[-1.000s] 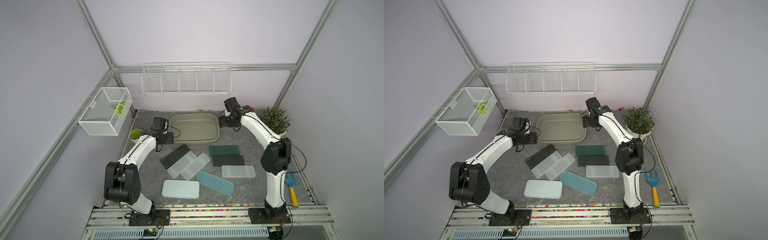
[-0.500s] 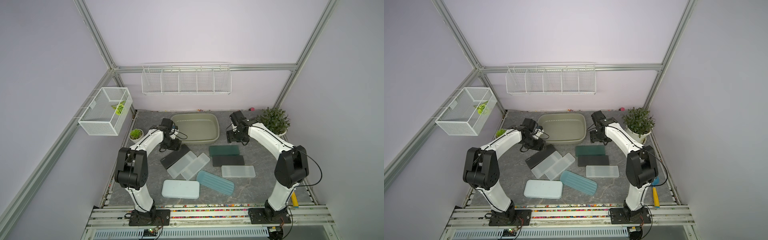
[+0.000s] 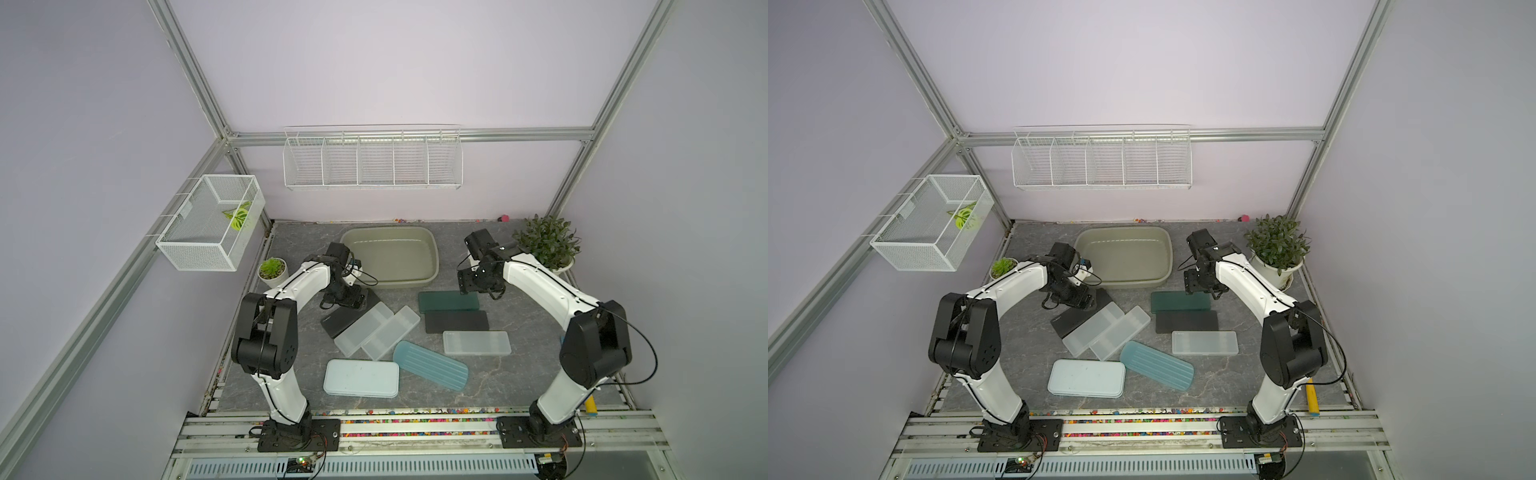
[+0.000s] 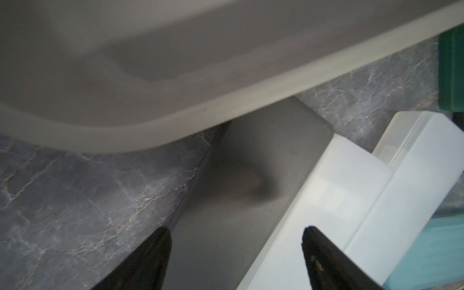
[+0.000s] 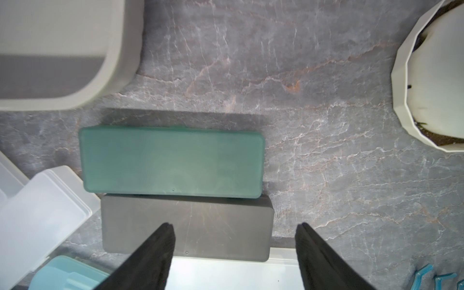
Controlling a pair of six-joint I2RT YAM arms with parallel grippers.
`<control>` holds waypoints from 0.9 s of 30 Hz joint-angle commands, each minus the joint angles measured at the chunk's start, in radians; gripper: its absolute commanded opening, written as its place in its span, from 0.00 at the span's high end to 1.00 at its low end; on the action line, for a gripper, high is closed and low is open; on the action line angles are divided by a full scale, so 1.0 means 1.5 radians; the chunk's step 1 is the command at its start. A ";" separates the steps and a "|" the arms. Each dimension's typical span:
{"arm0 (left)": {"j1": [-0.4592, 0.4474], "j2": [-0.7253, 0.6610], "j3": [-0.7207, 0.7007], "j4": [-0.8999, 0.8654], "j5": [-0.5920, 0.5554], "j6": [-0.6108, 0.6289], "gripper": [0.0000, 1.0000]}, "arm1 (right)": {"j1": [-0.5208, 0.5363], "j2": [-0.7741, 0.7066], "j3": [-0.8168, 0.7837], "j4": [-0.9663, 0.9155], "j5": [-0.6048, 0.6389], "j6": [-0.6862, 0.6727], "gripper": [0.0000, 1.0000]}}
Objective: Put the pencil case into the storage box
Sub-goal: Pick up the pencil case from the center of the board.
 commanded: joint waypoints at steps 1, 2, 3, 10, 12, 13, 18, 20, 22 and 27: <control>-0.012 0.016 -0.009 -0.002 0.009 0.014 0.10 | -0.007 -0.025 -0.020 -0.007 -0.006 -0.007 0.19; -0.016 0.020 -0.009 -0.003 0.005 0.015 0.09 | -0.010 -0.027 -0.023 -0.007 -0.009 -0.007 0.19; -0.020 0.025 -0.008 -0.004 0.001 0.016 0.08 | -0.010 -0.029 -0.028 -0.007 -0.011 -0.007 0.19; -0.054 0.051 -0.008 0.004 -0.053 0.024 0.03 | -0.014 -0.040 -0.045 -0.005 -0.014 -0.006 0.19; -0.063 0.056 -0.009 0.007 -0.089 0.026 0.02 | -0.014 -0.040 -0.048 -0.005 -0.016 -0.007 0.19; -0.066 0.056 -0.010 0.010 -0.112 0.027 0.01 | -0.014 -0.040 -0.049 -0.006 -0.017 -0.007 0.19; -0.074 0.048 -0.029 0.031 -0.241 0.031 0.00 | -0.014 -0.039 -0.051 -0.008 -0.019 -0.007 0.19; -0.074 0.037 -0.035 0.041 -0.263 0.034 0.00 | -0.014 -0.038 -0.054 -0.007 -0.019 -0.007 0.19; -0.074 0.031 -0.041 0.047 -0.265 0.039 0.00 | -0.014 -0.040 -0.058 -0.007 -0.019 -0.007 0.19; -0.074 0.053 -0.054 0.053 -0.254 0.043 0.02 | -0.014 -0.038 -0.062 -0.008 -0.020 -0.006 0.19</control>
